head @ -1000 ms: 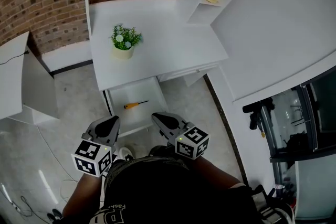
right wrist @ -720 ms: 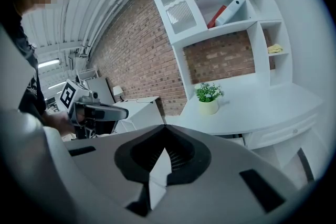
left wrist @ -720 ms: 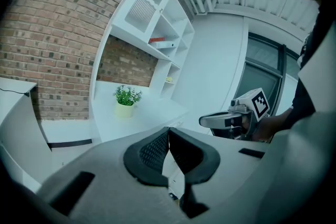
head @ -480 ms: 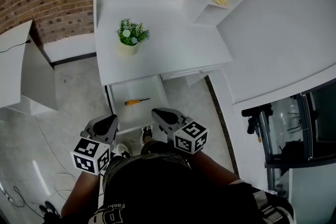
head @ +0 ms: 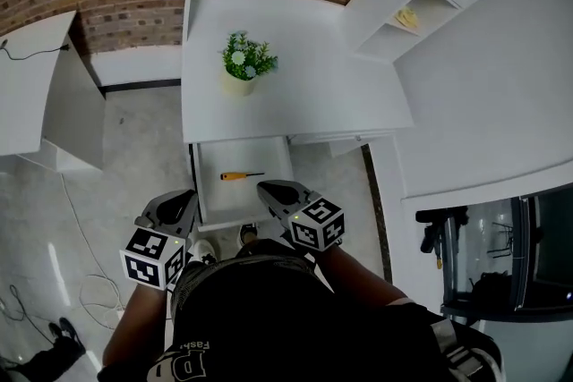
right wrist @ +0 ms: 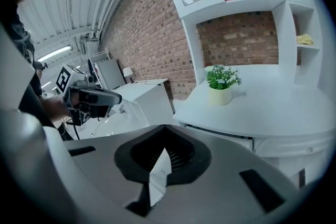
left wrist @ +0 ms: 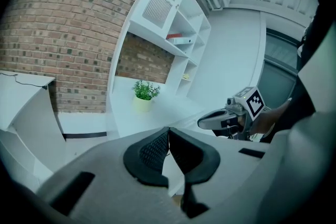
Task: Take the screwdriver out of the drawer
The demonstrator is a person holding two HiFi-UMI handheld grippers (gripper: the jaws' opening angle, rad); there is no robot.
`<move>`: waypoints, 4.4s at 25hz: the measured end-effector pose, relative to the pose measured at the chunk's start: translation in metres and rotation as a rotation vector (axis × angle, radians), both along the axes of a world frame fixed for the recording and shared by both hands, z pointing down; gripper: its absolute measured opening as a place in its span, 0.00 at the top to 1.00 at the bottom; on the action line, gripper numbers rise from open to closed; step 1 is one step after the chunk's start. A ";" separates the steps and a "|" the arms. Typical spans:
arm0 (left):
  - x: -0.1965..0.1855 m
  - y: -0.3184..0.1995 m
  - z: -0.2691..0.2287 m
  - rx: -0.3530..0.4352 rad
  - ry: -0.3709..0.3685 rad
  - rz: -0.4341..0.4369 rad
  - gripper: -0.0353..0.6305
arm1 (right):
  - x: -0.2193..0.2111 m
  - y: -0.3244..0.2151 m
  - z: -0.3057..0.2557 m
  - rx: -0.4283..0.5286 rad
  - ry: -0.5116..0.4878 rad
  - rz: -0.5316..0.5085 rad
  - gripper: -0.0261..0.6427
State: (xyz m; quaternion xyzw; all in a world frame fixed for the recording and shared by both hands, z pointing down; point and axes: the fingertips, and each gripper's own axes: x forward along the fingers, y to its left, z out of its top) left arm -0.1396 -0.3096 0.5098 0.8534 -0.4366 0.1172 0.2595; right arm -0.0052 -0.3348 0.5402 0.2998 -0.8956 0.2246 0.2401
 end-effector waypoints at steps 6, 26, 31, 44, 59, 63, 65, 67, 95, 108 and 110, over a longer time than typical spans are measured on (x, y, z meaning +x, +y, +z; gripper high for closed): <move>0.000 -0.009 0.017 -0.048 -0.031 -0.029 0.92 | 0.010 -0.028 0.062 -0.005 0.178 -0.112 0.96; -0.012 -0.007 0.077 -0.260 -0.048 -0.187 0.92 | 0.039 -0.051 0.276 -0.067 0.685 -0.570 0.96; -0.011 -0.008 0.084 -0.280 -0.052 -0.219 0.92 | 0.038 -0.059 0.304 -0.086 0.713 -0.601 0.95; 0.003 -0.003 0.112 -0.345 -0.050 -0.252 0.92 | 0.029 -0.075 0.355 -0.042 0.812 -0.762 0.85; 0.002 0.011 0.124 -0.379 -0.031 -0.319 0.92 | 0.018 -0.068 0.376 0.004 0.869 -0.935 0.83; 0.002 0.017 0.128 -0.389 -0.028 -0.328 0.92 | 0.017 -0.067 0.379 0.002 0.863 -0.957 0.83; 0.002 0.020 0.129 -0.391 -0.025 -0.332 0.92 | 0.017 -0.067 0.379 0.006 0.868 -0.967 0.83; 0.002 0.020 0.128 -0.390 -0.021 -0.334 0.92 | 0.016 -0.067 0.380 0.005 0.880 -0.970 0.83; -0.003 0.012 0.079 -0.218 -0.046 -0.202 0.92 | 0.015 -0.053 0.305 0.001 0.874 -0.737 0.85; 0.003 -0.002 0.036 -0.082 -0.021 -0.085 0.92 | -0.009 -0.048 0.197 0.156 0.727 -0.542 0.85; 0.004 0.002 0.031 -0.067 -0.024 -0.067 0.92 | -0.012 -0.043 0.181 0.184 0.707 -0.524 0.84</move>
